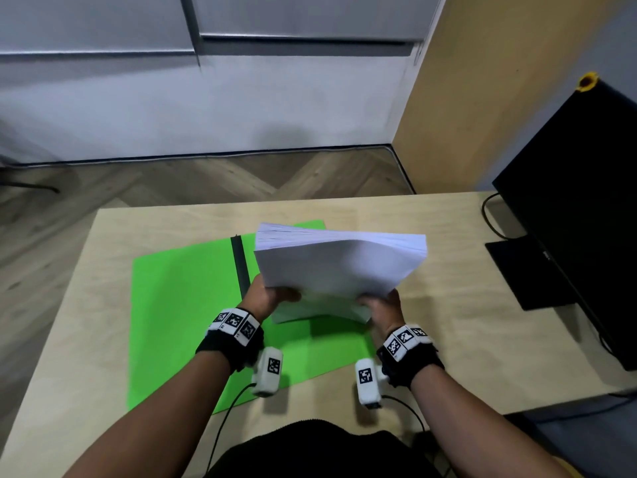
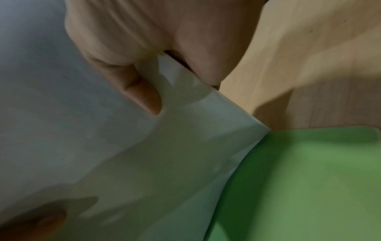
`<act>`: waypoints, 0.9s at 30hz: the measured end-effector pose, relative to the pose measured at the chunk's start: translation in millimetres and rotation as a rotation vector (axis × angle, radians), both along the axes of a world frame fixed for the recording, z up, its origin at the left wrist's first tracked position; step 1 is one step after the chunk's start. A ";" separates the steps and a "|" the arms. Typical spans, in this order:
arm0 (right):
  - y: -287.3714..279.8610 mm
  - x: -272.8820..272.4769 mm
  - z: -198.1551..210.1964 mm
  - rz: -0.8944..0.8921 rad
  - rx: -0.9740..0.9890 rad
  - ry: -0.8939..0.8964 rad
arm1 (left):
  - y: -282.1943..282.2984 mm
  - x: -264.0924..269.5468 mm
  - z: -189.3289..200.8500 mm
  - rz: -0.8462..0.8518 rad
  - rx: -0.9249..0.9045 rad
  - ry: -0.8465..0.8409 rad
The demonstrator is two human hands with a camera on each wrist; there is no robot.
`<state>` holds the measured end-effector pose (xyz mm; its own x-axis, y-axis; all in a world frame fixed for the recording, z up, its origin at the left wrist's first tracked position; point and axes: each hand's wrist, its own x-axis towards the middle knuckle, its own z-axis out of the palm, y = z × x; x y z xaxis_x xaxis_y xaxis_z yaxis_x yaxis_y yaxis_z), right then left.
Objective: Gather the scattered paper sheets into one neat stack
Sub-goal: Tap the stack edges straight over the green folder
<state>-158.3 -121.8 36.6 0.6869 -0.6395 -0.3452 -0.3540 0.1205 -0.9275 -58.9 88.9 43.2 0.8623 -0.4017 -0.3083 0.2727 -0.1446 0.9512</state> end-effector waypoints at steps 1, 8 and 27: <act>1.3 -0.9 2.2 0.014 -0.006 -0.011 | 1.2 -0.7 -0.4 0.007 -0.010 0.000; -1.7 2.3 39.4 0.006 0.087 -0.289 | 4.1 -4.6 13.8 0.073 -0.159 0.006; 6.8 3.9 36.1 -0.141 0.041 -0.222 | 0.2 -25.9 37.9 0.200 -0.176 -0.223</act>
<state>-154.4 -115.1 72.7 0.6540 -0.7228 -0.2233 -0.1192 0.1930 -0.9739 -84.8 89.1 81.1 0.9677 -0.2480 -0.0449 0.0621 0.0622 0.9961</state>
